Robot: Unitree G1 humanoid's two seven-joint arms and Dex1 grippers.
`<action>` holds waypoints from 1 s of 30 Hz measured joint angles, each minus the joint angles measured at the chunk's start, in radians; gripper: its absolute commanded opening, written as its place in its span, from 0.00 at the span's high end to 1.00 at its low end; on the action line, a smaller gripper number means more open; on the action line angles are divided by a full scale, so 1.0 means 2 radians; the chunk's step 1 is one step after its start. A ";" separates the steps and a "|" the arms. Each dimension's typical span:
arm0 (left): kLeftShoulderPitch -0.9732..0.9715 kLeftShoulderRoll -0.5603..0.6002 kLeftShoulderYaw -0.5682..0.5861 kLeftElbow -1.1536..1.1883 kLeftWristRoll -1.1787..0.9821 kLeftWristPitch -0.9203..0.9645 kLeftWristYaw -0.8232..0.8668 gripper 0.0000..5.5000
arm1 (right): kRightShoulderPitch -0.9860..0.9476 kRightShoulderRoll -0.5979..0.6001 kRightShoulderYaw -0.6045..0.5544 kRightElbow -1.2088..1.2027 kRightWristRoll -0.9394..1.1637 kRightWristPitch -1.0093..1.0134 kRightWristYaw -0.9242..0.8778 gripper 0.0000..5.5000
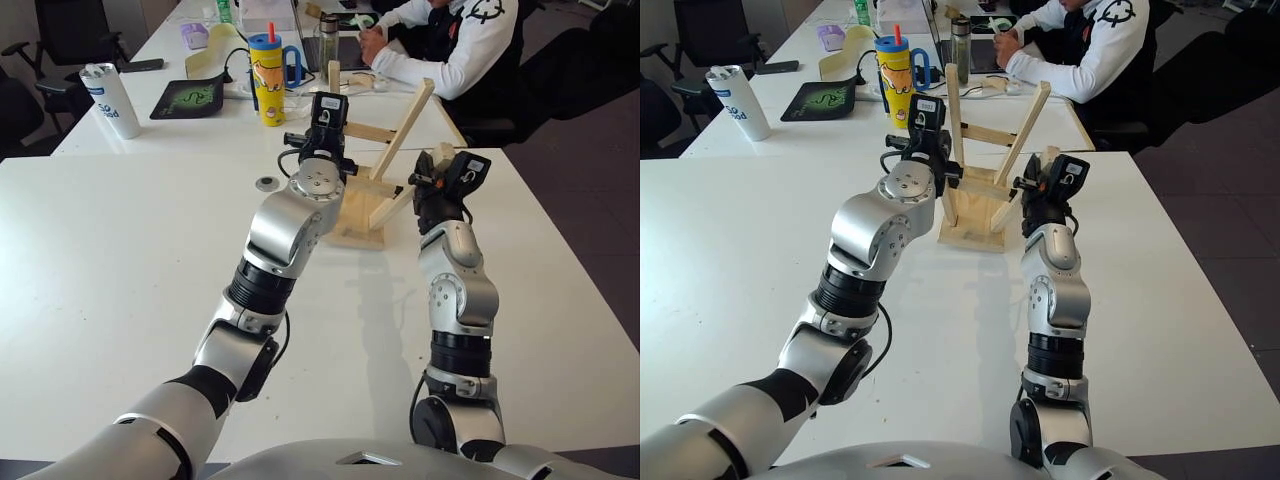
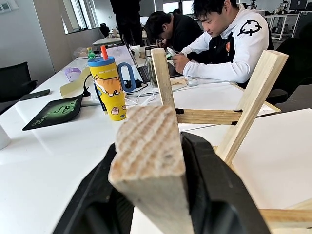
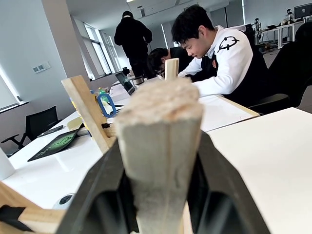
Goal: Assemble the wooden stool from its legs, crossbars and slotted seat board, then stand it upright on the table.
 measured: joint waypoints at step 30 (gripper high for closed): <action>0.062 -0.012 0.113 -0.057 -0.045 0.032 -0.104 0.68 | -0.045 -0.020 0.007 -0.022 0.010 0.127 0.001 0.81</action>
